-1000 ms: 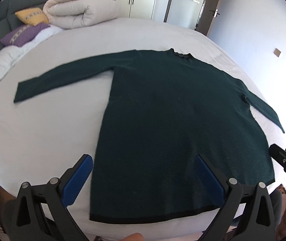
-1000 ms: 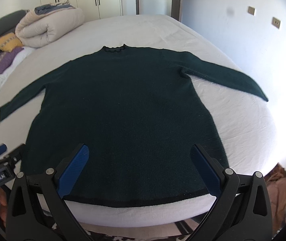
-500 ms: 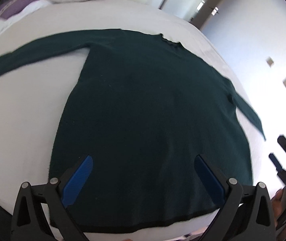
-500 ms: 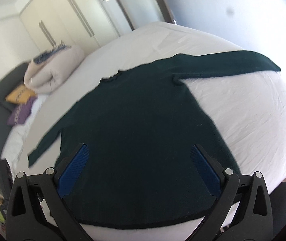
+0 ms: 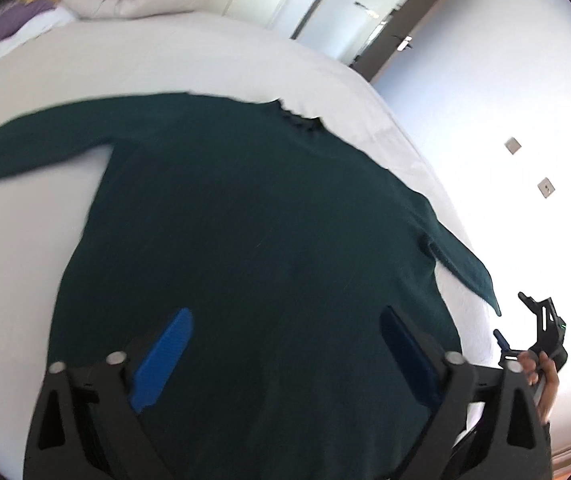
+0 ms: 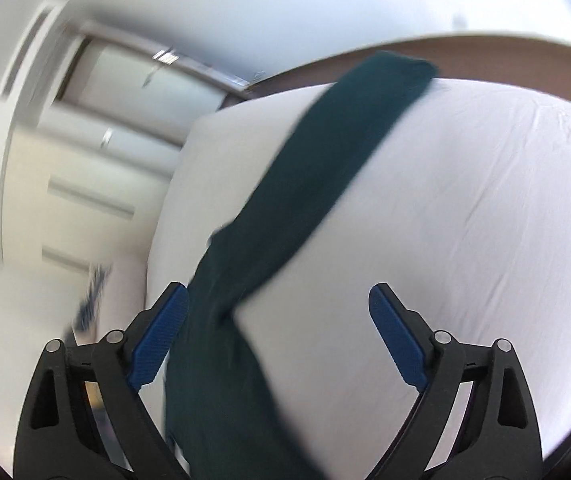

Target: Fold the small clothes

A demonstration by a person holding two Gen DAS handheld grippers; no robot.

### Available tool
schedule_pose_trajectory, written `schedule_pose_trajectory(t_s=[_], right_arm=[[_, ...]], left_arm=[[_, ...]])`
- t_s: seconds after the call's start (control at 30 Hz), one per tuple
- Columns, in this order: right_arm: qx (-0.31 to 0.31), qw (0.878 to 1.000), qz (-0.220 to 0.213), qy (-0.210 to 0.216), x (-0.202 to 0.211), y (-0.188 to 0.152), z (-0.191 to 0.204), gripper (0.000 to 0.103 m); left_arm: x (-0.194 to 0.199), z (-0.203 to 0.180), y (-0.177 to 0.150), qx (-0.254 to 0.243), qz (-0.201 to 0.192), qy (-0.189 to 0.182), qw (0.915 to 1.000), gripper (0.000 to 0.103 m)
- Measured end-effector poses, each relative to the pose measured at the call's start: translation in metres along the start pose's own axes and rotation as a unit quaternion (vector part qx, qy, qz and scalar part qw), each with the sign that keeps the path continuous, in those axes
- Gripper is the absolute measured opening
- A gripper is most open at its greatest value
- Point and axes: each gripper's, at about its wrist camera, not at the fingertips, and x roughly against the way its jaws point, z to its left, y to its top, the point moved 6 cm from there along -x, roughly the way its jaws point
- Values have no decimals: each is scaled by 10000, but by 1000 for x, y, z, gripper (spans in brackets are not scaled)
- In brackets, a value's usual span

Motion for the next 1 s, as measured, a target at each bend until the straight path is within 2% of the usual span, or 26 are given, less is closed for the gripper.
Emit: schedule_pose_trajectory(t_s=[0.07,0.13,0.27,0.33,0.4,0.53,0.67,0.8,0.93,1.0], right_arm=[[-528,9986,-18,62,-19,28,-23,86],[-898,9957,-98,190,-34,49,-38,75],[-1190,9913,-256,497,-61,86,-43,64],[-1247,9901,-289,575,-78,107,-45,55],[-1316,9892,-282,573,-91,118,-48,51],[-1387,9868,-455,701,-113,136,-46,51],[-1292,9884,-601,521,-137,152,-42,42],[-1256,9890,-696,347,-163,168,-34,27],[-1060,9911,-794,97,-184,171,-6,13],[-759,9933,-865,-39,-187,170,6,10]], left_arm=[[-14,-11,10,-149,105,-7,9998,82],[-28,-19,17,-206,199,17,9996,81],[-45,-34,34,-310,115,-38,9994,82],[-52,-41,40,-366,110,-106,9992,84],[-56,-48,42,-456,153,-163,9987,84],[-70,-55,43,-594,305,-262,9974,84],[-82,-51,42,-490,542,-351,9967,84],[-86,-54,51,-561,504,-407,9963,84],[-93,-57,61,-512,557,-497,9959,84],[-98,-62,69,-538,562,-515,9956,84]])
